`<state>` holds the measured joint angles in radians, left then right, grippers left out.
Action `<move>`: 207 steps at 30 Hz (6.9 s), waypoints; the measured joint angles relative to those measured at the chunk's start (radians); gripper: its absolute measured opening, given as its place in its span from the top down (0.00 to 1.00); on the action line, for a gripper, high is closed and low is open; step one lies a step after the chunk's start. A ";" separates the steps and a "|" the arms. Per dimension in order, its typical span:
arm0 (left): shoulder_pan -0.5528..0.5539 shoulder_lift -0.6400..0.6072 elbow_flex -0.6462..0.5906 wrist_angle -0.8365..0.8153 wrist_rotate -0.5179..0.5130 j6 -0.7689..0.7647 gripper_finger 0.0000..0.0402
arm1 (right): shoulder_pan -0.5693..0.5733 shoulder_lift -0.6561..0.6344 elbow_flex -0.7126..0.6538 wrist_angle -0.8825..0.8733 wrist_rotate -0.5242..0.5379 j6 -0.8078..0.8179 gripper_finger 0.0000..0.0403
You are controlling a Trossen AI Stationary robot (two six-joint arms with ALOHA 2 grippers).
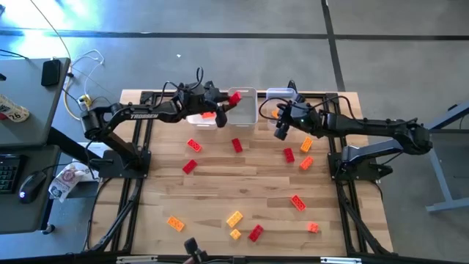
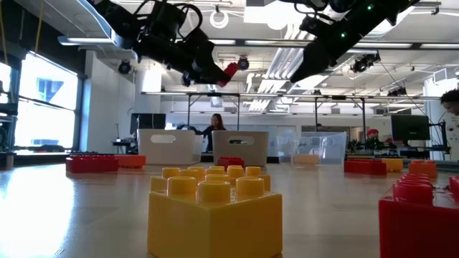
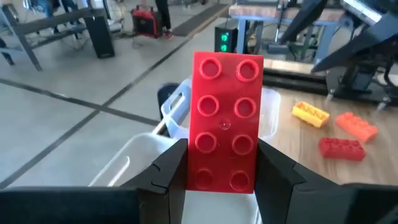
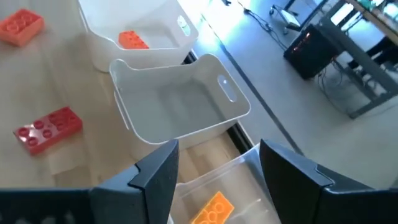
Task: Sort & place blocks by color
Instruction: Put the red game piece into the gray bin, then put the yellow game piece into the transparent bin
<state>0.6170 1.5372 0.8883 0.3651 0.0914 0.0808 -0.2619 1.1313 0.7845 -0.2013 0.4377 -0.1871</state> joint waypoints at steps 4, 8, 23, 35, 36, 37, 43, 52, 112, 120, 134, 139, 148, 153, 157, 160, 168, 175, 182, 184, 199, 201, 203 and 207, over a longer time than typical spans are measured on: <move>0.001 0.024 0.000 -0.004 -0.002 -0.022 0.70 | 0.000 0.000 0.000 -0.003 -0.003 0.066 0.48; 0.000 0.063 0.001 -0.004 0.002 -0.030 0.70 | 0.000 0.000 0.000 -0.017 -0.031 0.127 0.48; 0.000 0.177 0.000 0.000 0.003 -0.070 0.70 | 0.001 0.000 0.000 -0.130 -0.068 0.469 0.48; 0.005 0.177 0.000 0.007 0.003 -0.070 0.67 | 0.014 0.000 0.000 -0.298 -0.068 0.782 0.48; 0.005 0.177 0.000 0.004 0.003 -0.070 0.67 | 0.022 0.000 0.000 -0.318 -0.060 0.805 0.48; 0.005 0.177 0.000 0.000 0.003 -0.070 0.67 | 0.032 0.000 0.000 -0.334 -0.049 0.825 0.48; 0.005 0.177 0.000 -0.010 0.023 -0.086 0.67 | 0.075 0.000 0.000 -0.355 0.010 0.862 0.48; 0.002 0.176 0.000 -0.071 0.053 -0.105 0.67 | 0.076 0.000 0.000 -0.352 0.016 0.861 0.48; -0.017 -0.158 0.000 -0.297 -0.007 -0.083 0.43 | 0.125 -0.056 0.000 -0.465 -0.364 0.710 0.48; -0.017 -0.181 0.000 -0.286 -0.012 -0.077 0.43 | 0.208 -0.056 0.000 -0.426 -0.364 0.702 0.48; -0.017 -0.180 0.000 -0.253 -0.016 -0.077 0.43 | 0.234 -0.056 0.000 -0.630 -0.229 1.262 0.48; -0.017 -0.180 0.000 -0.253 -0.016 -0.077 0.43 | 0.234 -0.056 0.000 -0.691 -0.236 1.479 0.48; -0.017 -0.180 0.000 -0.255 -0.016 0.000 0.43 | 0.222 -0.056 0.000 -0.653 -0.371 1.395 0.48; -0.017 -0.180 0.000 -0.256 -0.016 0.002 0.43 | 0.193 -0.056 0.000 -0.663 -0.358 1.425 0.48; -0.017 -0.180 0.000 -0.256 -0.016 0.001 0.43 | 0.181 -0.056 0.000 -0.719 -0.281 1.612 0.48; -0.017 -0.180 0.000 -0.257 -0.016 0.001 0.43 | 0.181 -0.056 0.000 -0.758 -0.226 1.696 0.48; -0.018 -0.180 0.000 -0.265 -0.016 0.014 0.43 | 0.181 -0.014 0.000 -0.858 -0.136 1.856 0.48; -0.018 -0.180 0.000 -0.272 -0.016 0.067 0.43 | 0.181 0.029 0.000 -0.866 -0.113 1.897 0.48; -0.018 -0.180 0.000 -0.272 -0.016 0.080 0.43 | 0.172 0.041 0.000 -0.948 -0.121 1.963 0.48; -0.018 -0.180 0.000 -0.272 -0.016 0.080 0.43 | 0.163 0.041 -0.001 -0.969 -0.130 1.963 0.48; -0.018 -0.180 0.000 -0.272 -0.016 0.080 0.43 | 0.087 0.039 -0.115 -0.836 -0.114 1.948 0.49; -0.018 -0.180 0.000 -0.271 -0.016 0.080 0.43 | 0.078 0.039 -0.115 -0.817 -0.096 1.937 0.49; -0.018 -0.180 0.000 -0.272 -0.016 0.080 0.43 | 0.071 0.040 -0.115 -0.808 -0.085 1.935 0.49; -0.018 -0.180 0.000 -0.272 -0.016 0.080 0.43 | 0.063 0.050 -0.115 -0.801 -0.068 1.933 0.49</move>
<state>0.5991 1.3575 0.8879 0.0934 0.0753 0.1612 -0.1993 1.1816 0.6697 -1.0019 0.3698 1.7462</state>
